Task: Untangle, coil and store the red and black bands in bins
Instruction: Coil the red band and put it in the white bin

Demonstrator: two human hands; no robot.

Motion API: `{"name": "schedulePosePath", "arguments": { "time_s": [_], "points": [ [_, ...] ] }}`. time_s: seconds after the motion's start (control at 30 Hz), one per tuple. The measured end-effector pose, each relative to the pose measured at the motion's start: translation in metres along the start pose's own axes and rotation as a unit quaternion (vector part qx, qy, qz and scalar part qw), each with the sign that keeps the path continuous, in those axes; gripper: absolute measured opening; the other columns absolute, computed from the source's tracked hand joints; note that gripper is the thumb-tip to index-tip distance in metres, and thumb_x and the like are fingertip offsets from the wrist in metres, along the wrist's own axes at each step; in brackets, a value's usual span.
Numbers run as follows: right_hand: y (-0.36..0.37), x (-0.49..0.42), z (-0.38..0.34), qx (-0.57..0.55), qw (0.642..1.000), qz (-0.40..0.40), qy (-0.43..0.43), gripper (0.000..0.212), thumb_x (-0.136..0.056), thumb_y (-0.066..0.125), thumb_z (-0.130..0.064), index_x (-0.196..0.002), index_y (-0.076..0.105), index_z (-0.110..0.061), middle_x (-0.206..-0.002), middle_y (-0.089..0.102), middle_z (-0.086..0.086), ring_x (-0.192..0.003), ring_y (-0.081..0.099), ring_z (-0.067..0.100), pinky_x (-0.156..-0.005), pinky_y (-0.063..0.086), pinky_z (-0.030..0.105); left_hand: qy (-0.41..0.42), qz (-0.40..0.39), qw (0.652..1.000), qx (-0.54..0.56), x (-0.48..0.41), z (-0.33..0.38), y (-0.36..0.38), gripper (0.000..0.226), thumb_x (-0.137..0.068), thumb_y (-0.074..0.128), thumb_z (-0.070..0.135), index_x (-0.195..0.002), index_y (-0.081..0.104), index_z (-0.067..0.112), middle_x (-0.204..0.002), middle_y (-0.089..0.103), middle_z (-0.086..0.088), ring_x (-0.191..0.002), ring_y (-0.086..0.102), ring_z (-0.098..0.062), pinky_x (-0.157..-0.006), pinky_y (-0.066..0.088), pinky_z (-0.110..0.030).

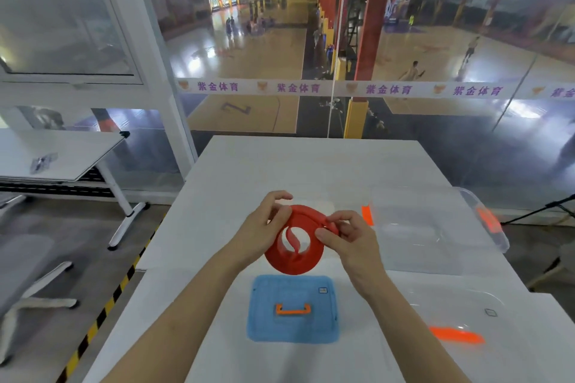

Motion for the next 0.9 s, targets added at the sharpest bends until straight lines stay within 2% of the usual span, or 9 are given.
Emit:
{"name": "schedulePosePath", "arguments": {
  "time_s": [0.07, 0.13, 0.23, 0.3, 0.43, 0.53, 0.67, 0.77, 0.9],
  "points": [
    [0.004, -0.015, 0.003, 0.004, 0.999, -0.043, 0.006, 0.030, -0.084, 0.083, 0.003, -0.096, 0.065, -0.018, -0.092, 0.072, 0.030, -0.079, 0.069, 0.026, -0.077, 0.060, 0.034, 0.013, -0.026, 0.999, -0.026, -0.012, 0.009, 0.013, 0.026, -0.109, 0.041, 0.038, -0.127, 0.058, 0.047, -0.106, 0.068, 0.010, -0.091, 0.069, -0.010, -0.087, 0.051, -0.015],
    [0.006, -0.028, 0.008, -0.004, 0.998, -0.055, 0.015, 0.030, -0.084, 0.081, 0.005, -0.099, 0.062, -0.012, -0.091, 0.074, 0.028, -0.077, 0.071, 0.024, -0.075, 0.059, 0.030, 0.018, -0.001, 1.000, -0.025, -0.022, 0.008, 0.018, 0.030, -0.111, 0.039, 0.030, -0.124, 0.065, 0.039, -0.115, 0.067, 0.008, -0.090, 0.069, -0.012, -0.082, 0.047, -0.008],
    [0.005, -0.043, 0.022, -0.011, 0.999, -0.035, 0.030, 0.029, -0.085, 0.081, 0.004, -0.104, 0.065, -0.011, -0.101, 0.076, 0.020, -0.086, 0.075, 0.022, -0.079, 0.062, 0.030, -0.006, 0.071, 0.997, 0.025, -0.033, -0.012, 0.014, 0.030, -0.110, 0.040, 0.026, -0.112, 0.069, 0.033, -0.107, 0.071, 0.007, -0.089, 0.067, -0.009, -0.086, 0.051, -0.022],
    [0.005, -0.050, 0.032, 0.002, 0.999, -0.022, 0.030, 0.026, -0.087, 0.081, 0.000, -0.106, 0.070, -0.015, -0.110, 0.076, 0.006, -0.097, 0.076, 0.019, -0.084, 0.062, 0.030, -0.035, 0.108, 0.991, 0.075, -0.036, -0.031, 0.012, 0.029, -0.110, 0.041, 0.024, -0.107, 0.070, 0.027, -0.102, 0.073, 0.002, -0.087, 0.066, -0.010, -0.085, 0.054, -0.029],
    [0.015, -0.064, 0.040, 0.126, 0.990, -0.040, -0.040, 0.028, -0.093, 0.078, -0.011, -0.118, 0.074, -0.024, -0.124, 0.063, -0.011, -0.114, 0.065, 0.005, -0.083, 0.058, 0.018, -0.091, 0.171, 0.964, 0.185, -0.043, -0.065, 0.008, 0.031, -0.109, 0.041, 0.023, -0.105, 0.072, 0.018, -0.102, 0.074, -0.010, -0.080, 0.064, -0.019, -0.079, 0.057, -0.037],
    [0.026, -0.075, 0.055, 0.200, 0.977, -0.067, -0.039, 0.033, -0.096, 0.075, -0.023, -0.126, 0.068, -0.036, -0.125, 0.065, -0.016, -0.108, 0.067, 0.002, -0.080, 0.060, 0.021, -0.139, 0.188, 0.945, 0.229, -0.053, -0.092, 0.007, 0.032, -0.109, 0.042, 0.023, -0.106, 0.074, 0.018, -0.099, 0.075, -0.013, -0.077, 0.063, -0.019, -0.075, 0.057, -0.035],
    [0.035, -0.090, 0.073, 0.252, 0.964, -0.084, 0.013, 0.040, -0.088, 0.081, -0.036, -0.120, 0.061, -0.048, -0.116, 0.066, -0.031, -0.091, 0.071, 0.001, -0.075, 0.055, 0.014, -0.175, 0.178, 0.935, 0.252, -0.072, -0.127, 0.004, 0.035, -0.110, 0.042, 0.025, -0.105, 0.075, 0.014, -0.090, 0.076, -0.009, -0.076, 0.061, -0.019, -0.074, 0.055, -0.034],
    [0.044, -0.107, 0.090, 0.352, 0.931, -0.092, 0.030, 0.046, -0.082, 0.084, -0.042, -0.122, 0.061, -0.042, -0.107, 0.070, -0.026, -0.091, 0.071, 0.001, -0.082, 0.058, 0.023, -0.202, 0.164, 0.933, 0.249, -0.087, -0.157, 0.004, 0.035, -0.109, 0.042, 0.026, -0.106, 0.075, 0.015, -0.096, 0.076, -0.013, -0.076, 0.062, -0.019, -0.075, 0.055, -0.035],
    [0.058, -0.138, 0.116, 0.459, 0.884, -0.084, 0.021, 0.030, -0.084, 0.076, -0.036, -0.112, 0.066, -0.030, -0.099, 0.073, -0.012, -0.085, 0.070, 0.012, -0.084, 0.059, 0.035, -0.232, 0.132, 0.929, 0.256, -0.108, -0.192, 0.009, 0.036, -0.110, 0.039, 0.028, -0.110, 0.074, 0.017, -0.104, 0.076, -0.010, -0.077, 0.064, -0.016, -0.074, 0.053, -0.033]
  ]
}}
Point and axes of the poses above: each hand's wrist, its own x-axis away from the middle knuckle, its own y-axis out of the palm, z = x × y, the point moved 10 cm from there along -x, towards the middle knuckle
